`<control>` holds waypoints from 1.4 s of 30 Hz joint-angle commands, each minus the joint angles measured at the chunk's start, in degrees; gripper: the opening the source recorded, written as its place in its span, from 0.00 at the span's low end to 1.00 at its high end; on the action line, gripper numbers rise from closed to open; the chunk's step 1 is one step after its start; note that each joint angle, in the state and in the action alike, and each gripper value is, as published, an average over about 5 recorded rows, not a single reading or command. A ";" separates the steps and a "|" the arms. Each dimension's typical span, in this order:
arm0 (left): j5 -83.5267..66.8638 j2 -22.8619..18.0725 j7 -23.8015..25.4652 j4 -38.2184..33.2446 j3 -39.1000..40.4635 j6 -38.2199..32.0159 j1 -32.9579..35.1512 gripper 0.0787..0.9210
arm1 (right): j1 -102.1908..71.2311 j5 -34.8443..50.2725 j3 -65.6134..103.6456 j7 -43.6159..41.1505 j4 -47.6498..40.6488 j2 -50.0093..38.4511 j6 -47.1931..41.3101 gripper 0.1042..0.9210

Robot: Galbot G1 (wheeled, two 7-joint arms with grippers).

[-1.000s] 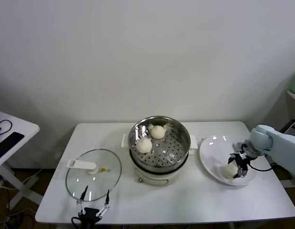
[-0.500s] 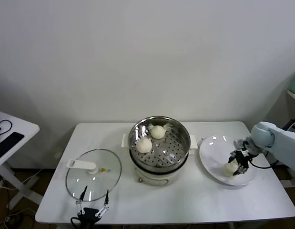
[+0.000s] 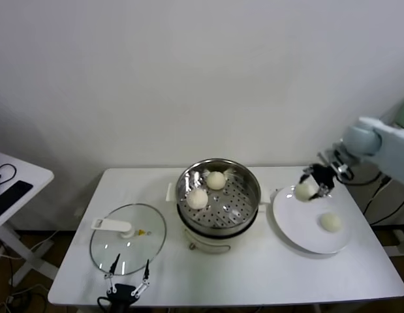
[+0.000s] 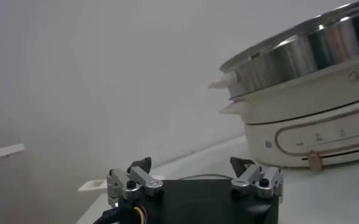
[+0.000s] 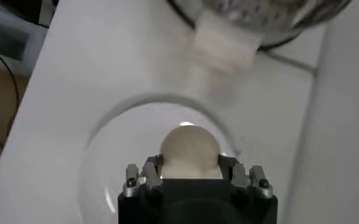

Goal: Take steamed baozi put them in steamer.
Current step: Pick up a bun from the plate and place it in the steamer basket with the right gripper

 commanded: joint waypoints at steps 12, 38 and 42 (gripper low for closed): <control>1.33 -0.28 -1.07 -0.23 0.49 -0.08 0.32 0.88 | 9.37 -5.94 -1.02 0.81 16.57 21.72 13.59 0.62; 0.62 -0.33 -1.09 -0.53 0.25 0.16 0.08 0.88 | -4.93 -17.62 -3.36 3.38 10.32 29.37 14.95 0.62; 0.58 -0.32 -1.11 -0.47 0.18 0.09 0.10 0.88 | -5.92 -18.66 -3.08 3.68 9.92 29.20 14.86 0.62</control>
